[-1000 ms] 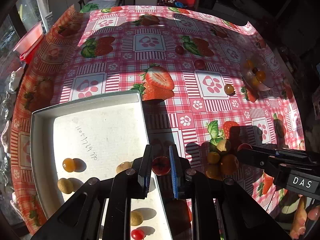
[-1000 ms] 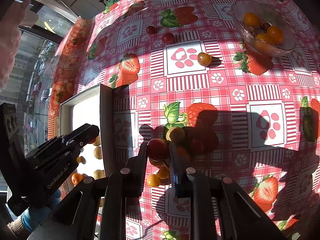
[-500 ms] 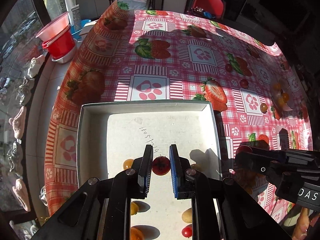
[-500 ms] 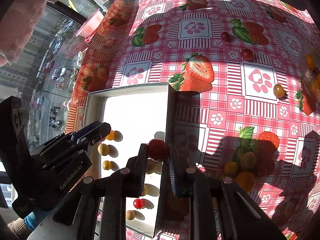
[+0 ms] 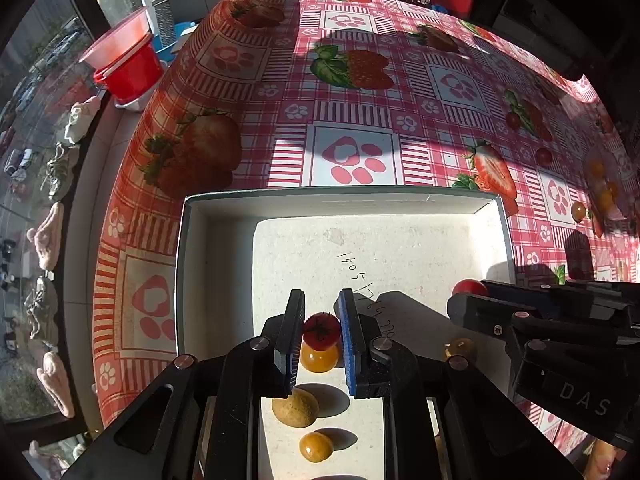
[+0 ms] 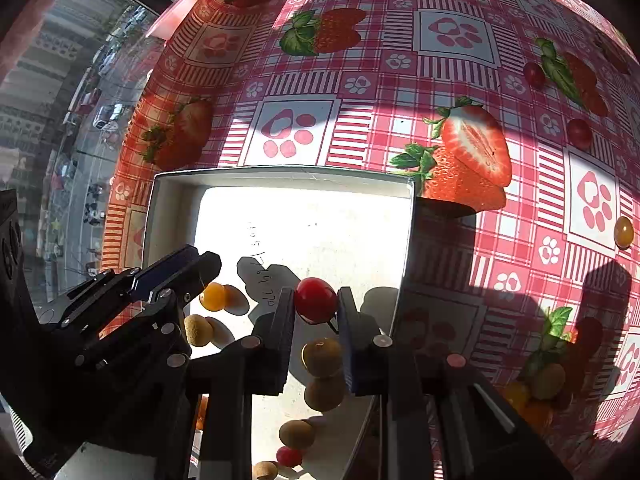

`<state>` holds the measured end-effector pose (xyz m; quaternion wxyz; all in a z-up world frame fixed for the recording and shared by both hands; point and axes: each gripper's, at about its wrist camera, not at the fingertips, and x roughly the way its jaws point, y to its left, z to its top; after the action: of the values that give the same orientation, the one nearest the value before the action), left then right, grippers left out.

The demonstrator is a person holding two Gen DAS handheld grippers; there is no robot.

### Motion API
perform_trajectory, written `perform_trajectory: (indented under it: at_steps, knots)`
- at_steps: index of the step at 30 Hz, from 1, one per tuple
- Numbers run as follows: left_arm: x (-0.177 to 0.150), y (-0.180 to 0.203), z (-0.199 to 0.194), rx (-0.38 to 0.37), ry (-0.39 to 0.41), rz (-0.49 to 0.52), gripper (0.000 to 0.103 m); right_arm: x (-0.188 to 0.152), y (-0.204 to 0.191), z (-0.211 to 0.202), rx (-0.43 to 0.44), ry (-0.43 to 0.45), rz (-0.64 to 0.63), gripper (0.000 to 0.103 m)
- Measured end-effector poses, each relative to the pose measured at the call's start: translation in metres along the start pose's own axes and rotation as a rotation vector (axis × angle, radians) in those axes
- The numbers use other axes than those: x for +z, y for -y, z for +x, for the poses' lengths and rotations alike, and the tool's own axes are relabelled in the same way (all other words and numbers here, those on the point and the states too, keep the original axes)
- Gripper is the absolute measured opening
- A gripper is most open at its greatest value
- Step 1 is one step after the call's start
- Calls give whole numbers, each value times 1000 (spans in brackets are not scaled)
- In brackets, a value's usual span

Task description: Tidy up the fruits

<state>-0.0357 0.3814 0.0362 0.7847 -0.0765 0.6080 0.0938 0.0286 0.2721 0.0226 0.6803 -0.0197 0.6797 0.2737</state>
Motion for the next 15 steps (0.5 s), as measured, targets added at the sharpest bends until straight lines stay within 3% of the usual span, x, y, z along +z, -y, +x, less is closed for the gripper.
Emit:
perform_trajectory:
  at_steps: [4, 8, 10, 14, 15]
  knots:
    - [-1, 0, 5, 4, -19, 11, 19, 2, 2, 12, -12, -37, -3, 26]
    - [-3, 2, 6, 35, -33, 31, 20, 2, 2, 13, 11, -47, 3, 44]
    - [-3, -1, 6, 50, -37, 29, 21, 3, -2, 10, 13, -35, -1, 48]
    - [-6, -4, 3, 71, -53, 24, 21, 1, -6, -6, 46, 3, 4, 82]
    - [-7, -5, 1, 79, -54, 25, 21, -1, -7, -12, 49, 16, 3, 82]
